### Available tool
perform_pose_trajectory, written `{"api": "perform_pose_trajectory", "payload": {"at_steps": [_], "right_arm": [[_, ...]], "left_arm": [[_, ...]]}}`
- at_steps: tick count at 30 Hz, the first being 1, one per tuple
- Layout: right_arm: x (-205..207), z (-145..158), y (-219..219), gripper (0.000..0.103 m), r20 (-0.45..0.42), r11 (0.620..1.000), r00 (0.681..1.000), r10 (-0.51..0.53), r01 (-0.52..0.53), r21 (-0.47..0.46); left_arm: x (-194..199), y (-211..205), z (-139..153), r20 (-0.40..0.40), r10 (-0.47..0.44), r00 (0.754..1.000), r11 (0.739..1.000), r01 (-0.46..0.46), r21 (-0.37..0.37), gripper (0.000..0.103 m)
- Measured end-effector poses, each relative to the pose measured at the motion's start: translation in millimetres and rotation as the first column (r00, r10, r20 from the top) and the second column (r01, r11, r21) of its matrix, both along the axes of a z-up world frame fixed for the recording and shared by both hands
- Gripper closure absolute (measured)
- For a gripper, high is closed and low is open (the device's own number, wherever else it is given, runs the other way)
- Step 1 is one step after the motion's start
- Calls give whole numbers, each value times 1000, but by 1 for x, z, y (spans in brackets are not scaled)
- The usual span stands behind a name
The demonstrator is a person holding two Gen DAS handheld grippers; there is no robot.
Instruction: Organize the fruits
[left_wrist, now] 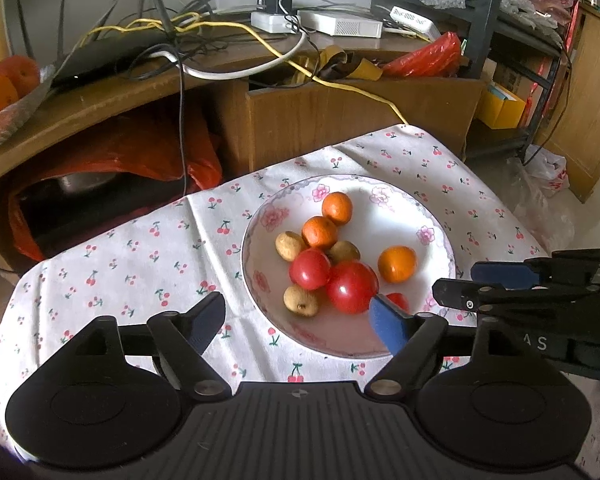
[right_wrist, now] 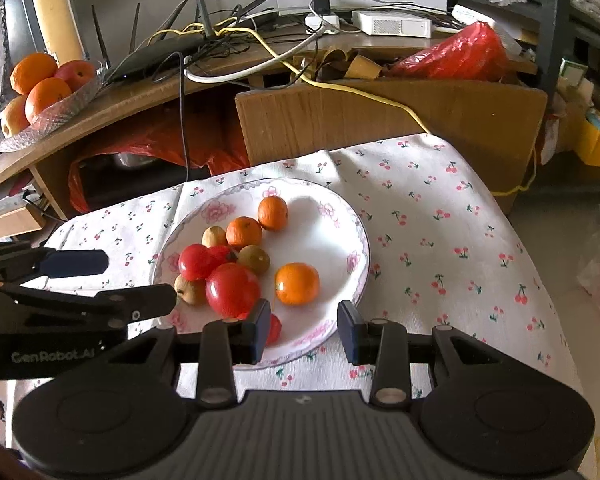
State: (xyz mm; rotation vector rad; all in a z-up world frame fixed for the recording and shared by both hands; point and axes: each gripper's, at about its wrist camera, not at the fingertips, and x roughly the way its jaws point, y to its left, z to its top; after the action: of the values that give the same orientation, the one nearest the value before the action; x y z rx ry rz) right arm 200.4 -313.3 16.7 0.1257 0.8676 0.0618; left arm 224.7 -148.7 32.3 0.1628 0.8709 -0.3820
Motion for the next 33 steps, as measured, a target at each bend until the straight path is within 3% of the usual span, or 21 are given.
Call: {"api": "perform_pose_trajectory", "payload": {"at_steps": [24, 33], "right_arm": [[-52, 2, 11, 70, -7, 999, 1000, -21, 21, 39], [-80, 4, 16, 70, -19, 998, 1000, -20, 21, 62]], "left_arm": [[-47, 20, -9, 1, 89, 996, 996, -89, 29, 0], [-75, 26, -15, -13, 109, 994, 993, -109, 50, 0]]}}
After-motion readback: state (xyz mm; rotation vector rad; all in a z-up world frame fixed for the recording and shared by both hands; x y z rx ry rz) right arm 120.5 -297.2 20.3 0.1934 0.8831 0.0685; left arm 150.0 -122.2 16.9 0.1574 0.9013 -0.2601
